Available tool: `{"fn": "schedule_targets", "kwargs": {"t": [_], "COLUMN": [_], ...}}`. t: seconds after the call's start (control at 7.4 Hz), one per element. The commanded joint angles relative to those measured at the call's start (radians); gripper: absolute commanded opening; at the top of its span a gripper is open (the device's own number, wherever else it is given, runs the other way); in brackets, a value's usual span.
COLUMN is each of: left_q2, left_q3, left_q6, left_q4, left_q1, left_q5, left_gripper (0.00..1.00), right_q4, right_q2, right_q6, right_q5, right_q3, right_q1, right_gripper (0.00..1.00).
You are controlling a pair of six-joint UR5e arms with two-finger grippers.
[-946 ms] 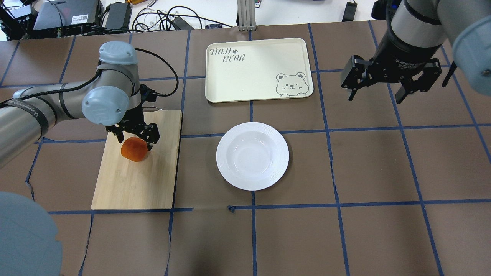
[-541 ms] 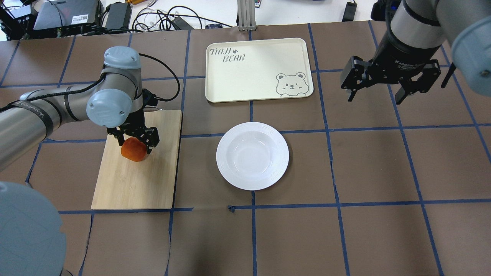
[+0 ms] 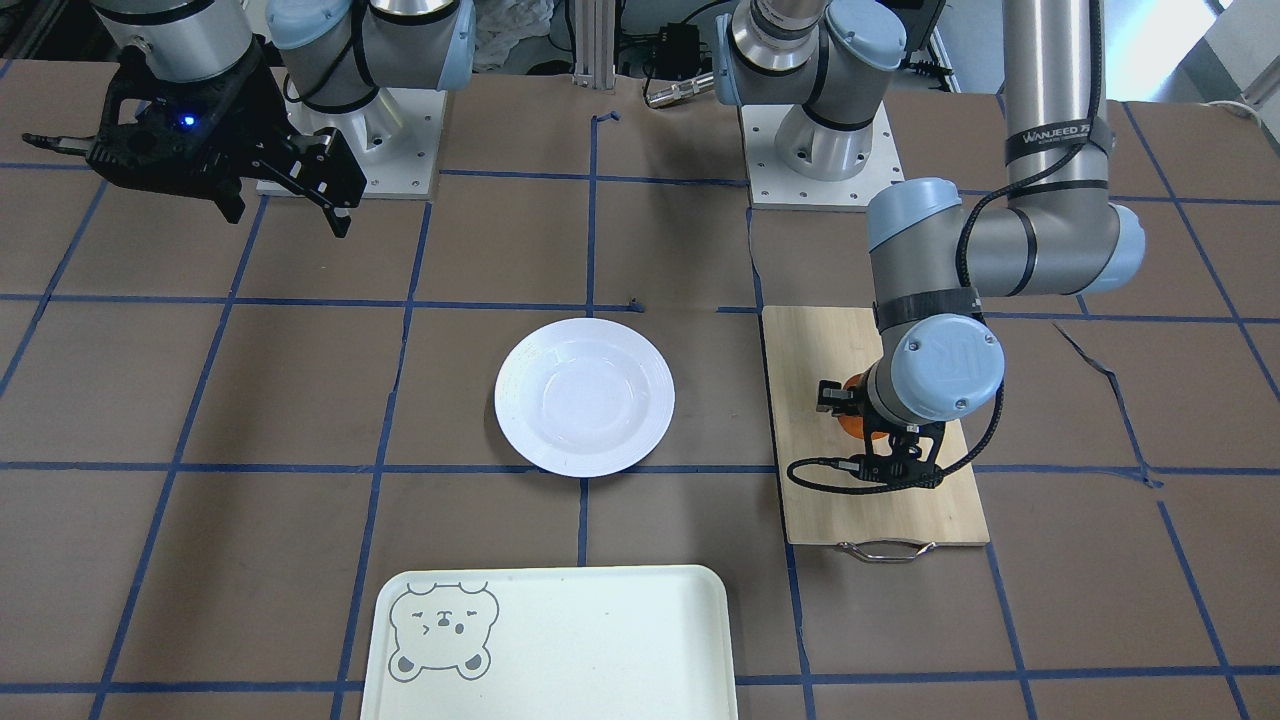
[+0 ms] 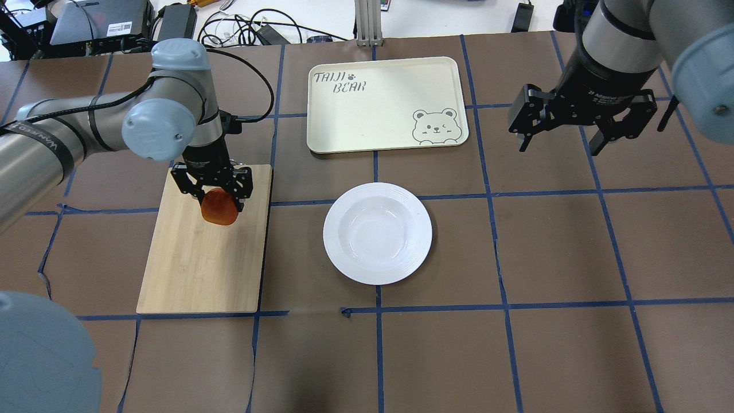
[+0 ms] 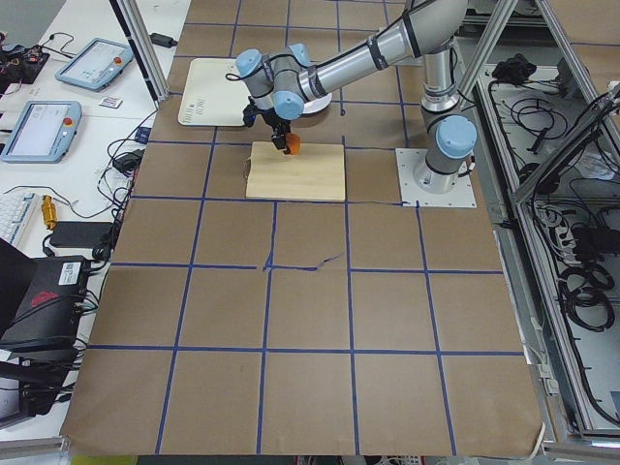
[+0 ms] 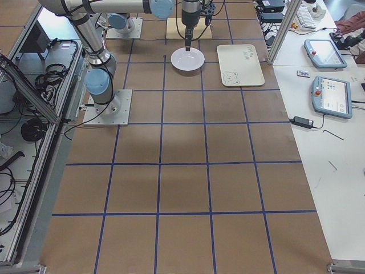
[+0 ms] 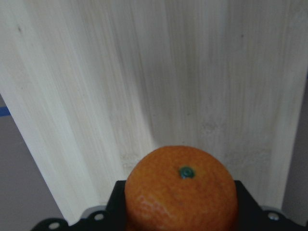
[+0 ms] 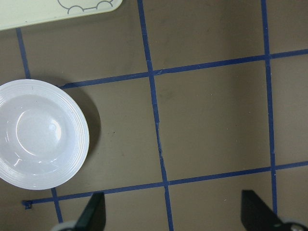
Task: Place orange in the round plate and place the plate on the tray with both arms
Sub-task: 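Carry the orange with the left gripper over the white plate and lower it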
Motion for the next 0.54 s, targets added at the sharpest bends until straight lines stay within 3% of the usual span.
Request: {"fn": "schedule_targets", "kwargs": {"t": [0.0,0.41], "left_q2": [-0.004,-0.044], "left_q3": [0.023,-0.023], "left_q6": [-0.349,-0.718], "left_q4": [-0.01,0.153], "left_q1": [-0.163,-0.361], "left_q5": [-0.183,-0.343], "left_gripper": [0.09,0.1], "right_q4": [-0.001,-0.001], "right_q2": [0.001,0.002], "right_q6": [0.0,-0.001], "right_q5": [0.003,0.003], "right_q3": [-0.001,0.001], "right_q1": [0.0,0.0], "right_gripper": [1.0,1.0]}}
